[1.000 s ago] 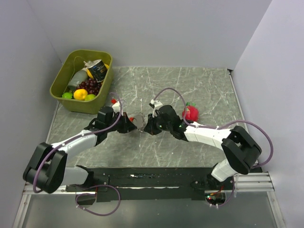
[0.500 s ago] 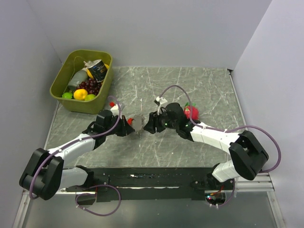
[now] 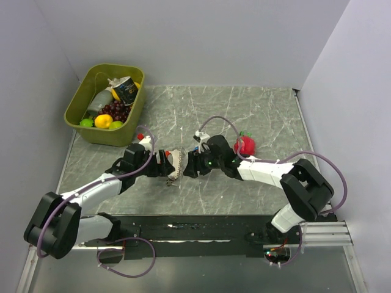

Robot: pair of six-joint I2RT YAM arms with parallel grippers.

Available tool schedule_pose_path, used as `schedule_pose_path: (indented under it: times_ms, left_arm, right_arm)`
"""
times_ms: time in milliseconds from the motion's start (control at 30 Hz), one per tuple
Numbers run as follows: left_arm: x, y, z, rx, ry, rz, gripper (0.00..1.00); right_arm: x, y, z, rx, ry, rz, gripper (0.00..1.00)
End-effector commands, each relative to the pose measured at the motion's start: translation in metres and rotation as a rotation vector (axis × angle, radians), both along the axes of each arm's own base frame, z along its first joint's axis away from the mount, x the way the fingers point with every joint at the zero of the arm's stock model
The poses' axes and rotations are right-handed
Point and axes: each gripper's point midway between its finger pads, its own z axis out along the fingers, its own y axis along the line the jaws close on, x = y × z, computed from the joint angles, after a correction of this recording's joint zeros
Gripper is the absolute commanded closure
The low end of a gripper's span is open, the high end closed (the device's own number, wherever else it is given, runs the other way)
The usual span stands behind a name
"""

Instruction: Put the keys on the keyring

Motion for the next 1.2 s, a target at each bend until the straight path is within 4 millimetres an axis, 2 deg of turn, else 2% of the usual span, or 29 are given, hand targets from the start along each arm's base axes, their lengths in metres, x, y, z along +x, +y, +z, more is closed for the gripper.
schedule_pose_path:
  times_ms: [0, 133, 167, 267, 333, 400, 433, 500, 633, 700, 733, 767, 1167]
  left_arm:
    - [0.019, -0.005, 0.027, -0.022, -0.072, 0.027, 0.22]
    - [0.022, -0.009, 0.024, -0.032, -0.053, 0.022, 0.24]
    - [0.021, -0.009, 0.021, -0.030, -0.039, 0.024, 0.24]
    - [0.023, -0.009, 0.019, -0.028, -0.025, 0.036, 0.25]
    - [0.025, -0.008, 0.017, -0.022, -0.016, 0.048, 0.25]
    - [0.026, -0.007, 0.016, -0.016, -0.008, 0.059, 0.25]
    - [0.028, -0.005, 0.016, -0.011, -0.004, 0.073, 0.25]
    - [0.029, -0.001, 0.014, -0.004, 0.010, 0.094, 0.25]
    - [0.032, 0.011, 0.011, -0.016, 0.042, 0.155, 0.23]
    - [0.032, 0.016, 0.009, -0.049, 0.060, 0.165, 0.23]
    - [0.033, 0.018, 0.011, -0.065, 0.060, 0.167, 0.23]
    - [0.035, 0.023, 0.011, -0.076, 0.062, 0.181, 0.23]
    - [0.031, 0.026, 0.002, -0.101, 0.085, 0.170, 0.23]
  right_arm:
    - [0.002, 0.013, 0.001, -0.020, -0.017, 0.025, 0.33]
    - [-0.002, 0.026, -0.007, -0.060, -0.001, 0.050, 0.35]
    - [-0.003, 0.028, -0.013, -0.071, 0.013, 0.050, 0.39]
    - [-0.006, 0.037, -0.013, -0.070, 0.020, 0.057, 0.46]
    - [-0.005, 0.045, -0.009, -0.091, -0.009, 0.055, 0.46]
    - [-0.006, 0.048, -0.014, -0.136, -0.010, 0.052, 0.46]
    - [-0.003, 0.057, -0.006, -0.135, -0.041, 0.042, 0.46]
    - [-0.004, 0.055, -0.016, -0.188, -0.021, 0.027, 0.46]
    - [0.006, 0.061, -0.015, -0.243, -0.060, -0.011, 0.46]
    - [0.003, 0.062, -0.022, -0.291, -0.063, -0.008, 0.47]
    - [0.005, 0.064, -0.019, -0.302, -0.074, -0.015, 0.48]
    - [0.008, 0.062, -0.025, -0.337, -0.077, -0.032, 0.50]
    - [0.003, 0.067, -0.046, -0.439, -0.062, -0.029, 0.58]
